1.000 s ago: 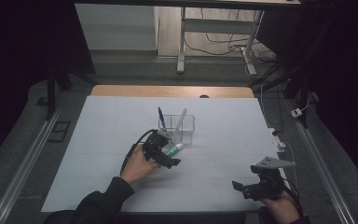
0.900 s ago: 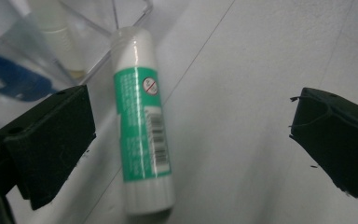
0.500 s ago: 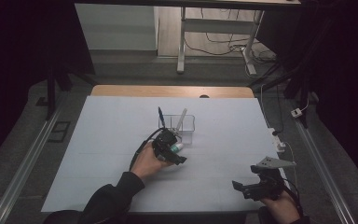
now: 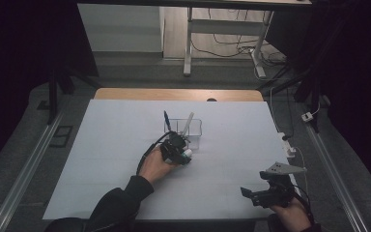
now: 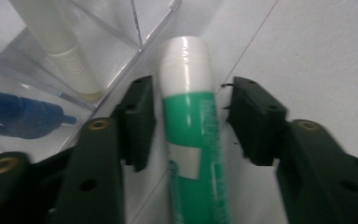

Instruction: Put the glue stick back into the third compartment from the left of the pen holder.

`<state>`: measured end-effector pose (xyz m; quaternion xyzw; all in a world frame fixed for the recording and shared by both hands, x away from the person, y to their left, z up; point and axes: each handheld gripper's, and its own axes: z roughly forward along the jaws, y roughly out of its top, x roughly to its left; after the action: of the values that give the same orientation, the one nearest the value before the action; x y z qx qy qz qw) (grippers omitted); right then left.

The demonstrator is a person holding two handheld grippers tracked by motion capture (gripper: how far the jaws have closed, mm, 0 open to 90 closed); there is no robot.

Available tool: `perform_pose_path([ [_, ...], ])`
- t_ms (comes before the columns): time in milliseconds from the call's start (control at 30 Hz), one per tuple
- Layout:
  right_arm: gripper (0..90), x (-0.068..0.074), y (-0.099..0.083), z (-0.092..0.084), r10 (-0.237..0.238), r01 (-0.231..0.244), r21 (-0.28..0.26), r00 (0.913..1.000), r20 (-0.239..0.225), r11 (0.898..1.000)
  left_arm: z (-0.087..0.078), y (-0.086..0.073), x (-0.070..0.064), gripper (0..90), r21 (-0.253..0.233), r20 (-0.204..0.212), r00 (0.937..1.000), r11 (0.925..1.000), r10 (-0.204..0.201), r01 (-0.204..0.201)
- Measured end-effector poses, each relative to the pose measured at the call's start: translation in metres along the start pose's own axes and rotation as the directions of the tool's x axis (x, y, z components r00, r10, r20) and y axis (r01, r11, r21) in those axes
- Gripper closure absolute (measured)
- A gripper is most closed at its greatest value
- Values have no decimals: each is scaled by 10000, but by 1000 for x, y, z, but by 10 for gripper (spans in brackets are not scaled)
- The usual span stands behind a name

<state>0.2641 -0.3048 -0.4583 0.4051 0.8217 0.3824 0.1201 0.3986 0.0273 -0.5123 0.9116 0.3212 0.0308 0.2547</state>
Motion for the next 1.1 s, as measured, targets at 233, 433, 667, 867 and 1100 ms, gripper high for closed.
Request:
perform_pose_path([
  [233,14,0,0,0,-1,1,-14,10000,-25,10000,0,5,-1,642,300,-25,9997,9992,-254,254],
  [433,14,0,0,0,-10,10,-12,10000,-22,10000,0,5,-2,649,266,-106,9992,9989,-378,381],
  [667,14,0,0,0,4,-4,-16,10000,-21,10000,-15,5,-1,649,-911,-36,9995,9954,-309,304],
  [867,14,0,0,0,-9,9,-17,10000,-21,10000,-36,13,-7,648,-1800,197,9997,9836,108,-71],
  [1100,14,0,0,0,3,-3,-12,10000,-29,10000,-59,24,-8,647,-2669,163,9991,9631,403,-345],
])
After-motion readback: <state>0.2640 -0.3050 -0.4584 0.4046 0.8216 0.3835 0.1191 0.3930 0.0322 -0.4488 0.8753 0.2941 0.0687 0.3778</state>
